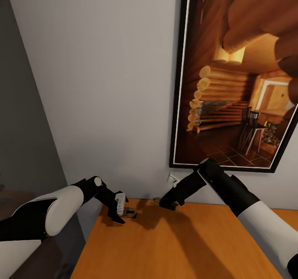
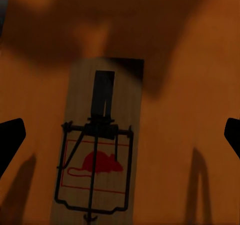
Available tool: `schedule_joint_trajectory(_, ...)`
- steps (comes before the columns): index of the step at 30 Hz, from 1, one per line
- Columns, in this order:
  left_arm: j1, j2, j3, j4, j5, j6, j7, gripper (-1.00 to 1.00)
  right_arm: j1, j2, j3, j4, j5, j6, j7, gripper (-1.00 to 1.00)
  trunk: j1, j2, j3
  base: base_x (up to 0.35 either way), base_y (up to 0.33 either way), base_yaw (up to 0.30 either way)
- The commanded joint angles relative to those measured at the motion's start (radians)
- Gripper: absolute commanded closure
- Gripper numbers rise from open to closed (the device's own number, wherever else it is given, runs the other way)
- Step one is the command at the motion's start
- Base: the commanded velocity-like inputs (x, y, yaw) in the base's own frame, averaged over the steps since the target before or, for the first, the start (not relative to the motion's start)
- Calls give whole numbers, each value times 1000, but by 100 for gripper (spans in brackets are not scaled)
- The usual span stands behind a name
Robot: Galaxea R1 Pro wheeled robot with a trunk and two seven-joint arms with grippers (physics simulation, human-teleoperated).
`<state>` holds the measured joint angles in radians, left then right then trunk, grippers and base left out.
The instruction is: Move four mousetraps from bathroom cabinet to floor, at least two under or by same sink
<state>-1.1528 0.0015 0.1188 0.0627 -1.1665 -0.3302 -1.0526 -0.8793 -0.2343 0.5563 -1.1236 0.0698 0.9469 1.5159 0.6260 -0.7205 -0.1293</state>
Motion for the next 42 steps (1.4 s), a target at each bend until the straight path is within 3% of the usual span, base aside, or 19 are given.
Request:
schedule_joint_trajectory(1,-2,1,8,2,-10,-4,0,-100,-1,0,1,-1,7,13,10,100,0,-2,-2,0,0,0)
schedule_joint_trajectory(35,-2,7,8,2,-7,-4,0,-100,-1,0,1,-1,7,13,10,100,0,-2,-2,0,0,0)
schedule_joint_trajectory(42,-2,21,8,2,-6,-4,0,-100,-1,0,1,-1,7,13,10,100,0,-2,-2,0,0,0)
